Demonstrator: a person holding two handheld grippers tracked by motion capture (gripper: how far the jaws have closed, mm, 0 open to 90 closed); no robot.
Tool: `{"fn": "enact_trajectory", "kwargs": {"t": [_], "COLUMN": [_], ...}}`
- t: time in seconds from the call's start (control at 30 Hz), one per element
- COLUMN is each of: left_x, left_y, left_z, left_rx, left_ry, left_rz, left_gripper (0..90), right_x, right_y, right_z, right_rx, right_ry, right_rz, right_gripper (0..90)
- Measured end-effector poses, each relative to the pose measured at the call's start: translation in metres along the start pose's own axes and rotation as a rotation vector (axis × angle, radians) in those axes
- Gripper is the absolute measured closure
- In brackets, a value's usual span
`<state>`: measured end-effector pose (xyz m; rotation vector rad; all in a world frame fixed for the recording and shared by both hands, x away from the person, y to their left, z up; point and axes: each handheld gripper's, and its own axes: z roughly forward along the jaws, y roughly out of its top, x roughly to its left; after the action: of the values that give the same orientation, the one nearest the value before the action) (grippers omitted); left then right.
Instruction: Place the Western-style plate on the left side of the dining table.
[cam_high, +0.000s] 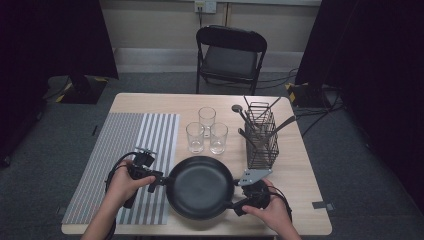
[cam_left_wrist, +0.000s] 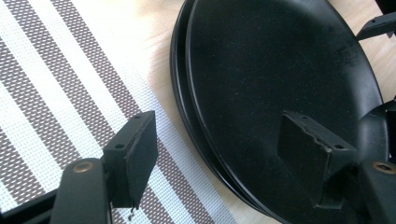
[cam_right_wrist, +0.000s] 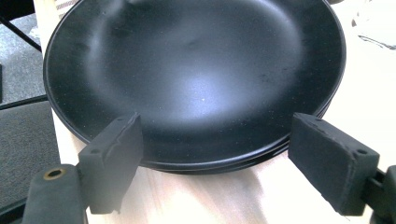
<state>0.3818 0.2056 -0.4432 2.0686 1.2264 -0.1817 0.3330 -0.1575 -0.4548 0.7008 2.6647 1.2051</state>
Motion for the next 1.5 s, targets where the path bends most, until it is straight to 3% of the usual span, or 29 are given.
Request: {"fn": "enact_trajectory", "kwargs": {"t": [0.13,0.7,0.87,1.5], "left_x": [-0.001,-0.002,-0.001,-0.002], "left_y": [0.001,0.001,0.001,0.002], "left_z": [0.001,0.007,0.008,0.011], "left_rx": [-0.033,-0.004,0.017,0.015], "left_ry": [-0.018,-0.027,-0.034,-0.04], "left_rz": [0.012,-0.027,-0.022,-0.052], "left_gripper": [31.7,33.4,33.9,34.2], "right_x": [0.001,0.004,0.005,0.005], "right_y": [0.0,-0.003,-0.004,-0.002], "right_z": [0.0,-0.002,-0.004,0.0], "right_rx": [0.001,-0.012,-0.003,-0.009], "right_ry": [-0.002,0.001,0.012,0.01], "right_rz": [0.001,0.025,0.029,0.031], "right_gripper": [17.7,18.3,18.2,17.1]}}
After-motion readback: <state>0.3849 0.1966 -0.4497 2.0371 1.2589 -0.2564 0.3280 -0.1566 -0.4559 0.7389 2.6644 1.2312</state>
